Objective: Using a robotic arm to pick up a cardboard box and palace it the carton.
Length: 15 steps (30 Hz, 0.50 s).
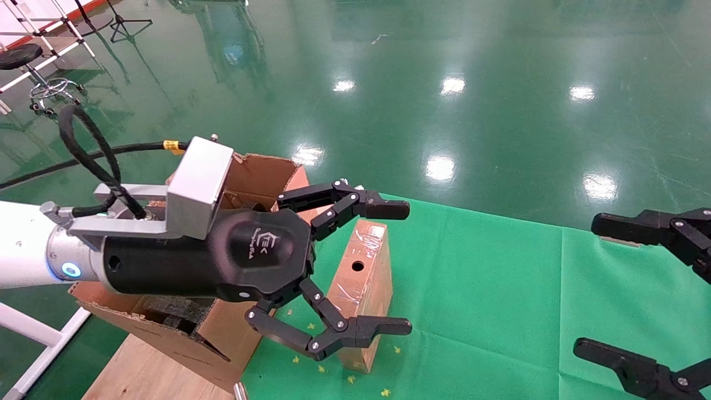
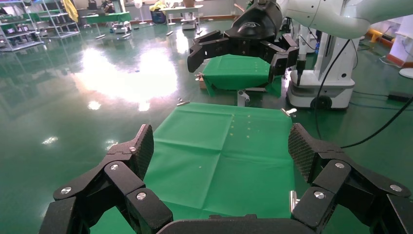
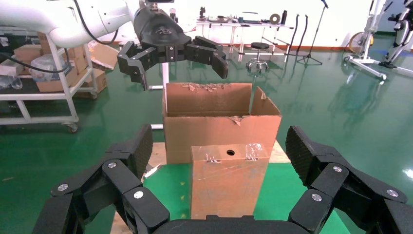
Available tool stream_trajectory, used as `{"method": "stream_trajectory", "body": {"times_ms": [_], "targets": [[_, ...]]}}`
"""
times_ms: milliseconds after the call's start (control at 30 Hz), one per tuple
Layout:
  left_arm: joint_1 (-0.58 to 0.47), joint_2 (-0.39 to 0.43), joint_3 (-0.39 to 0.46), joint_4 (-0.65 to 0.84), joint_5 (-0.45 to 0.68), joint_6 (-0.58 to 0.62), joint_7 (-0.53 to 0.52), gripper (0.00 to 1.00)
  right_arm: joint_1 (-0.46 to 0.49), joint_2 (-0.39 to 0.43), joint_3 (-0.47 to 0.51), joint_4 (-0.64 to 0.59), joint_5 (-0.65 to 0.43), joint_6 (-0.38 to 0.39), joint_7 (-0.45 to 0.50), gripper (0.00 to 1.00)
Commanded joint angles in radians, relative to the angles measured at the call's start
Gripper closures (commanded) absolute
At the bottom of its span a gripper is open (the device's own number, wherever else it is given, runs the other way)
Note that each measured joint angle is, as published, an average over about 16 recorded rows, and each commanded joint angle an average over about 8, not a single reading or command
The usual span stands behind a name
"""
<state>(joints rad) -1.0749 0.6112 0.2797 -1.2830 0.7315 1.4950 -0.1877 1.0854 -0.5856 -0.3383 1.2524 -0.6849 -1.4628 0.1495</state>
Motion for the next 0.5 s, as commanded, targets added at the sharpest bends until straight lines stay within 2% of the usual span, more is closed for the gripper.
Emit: {"method": "stream_trajectory", "body": {"times_ms": [33,467,500], "targets": [[0.000,0.000,0.000,0.000,0.000,0.000,0.000,0.00,0.000,0.000,0.000,0.000,0.000,0.000,0.000,0.00],[0.000,0.000,0.000,0.000,0.000,0.000,0.000,0.00,0.000,0.000,0.000,0.000,0.000,0.000,0.000,0.00],[0.000,0.000,0.000,0.000,0.000,0.000,0.000,0.00,0.000,0.000,0.000,0.000,0.000,0.000,0.000,0.03]]}}
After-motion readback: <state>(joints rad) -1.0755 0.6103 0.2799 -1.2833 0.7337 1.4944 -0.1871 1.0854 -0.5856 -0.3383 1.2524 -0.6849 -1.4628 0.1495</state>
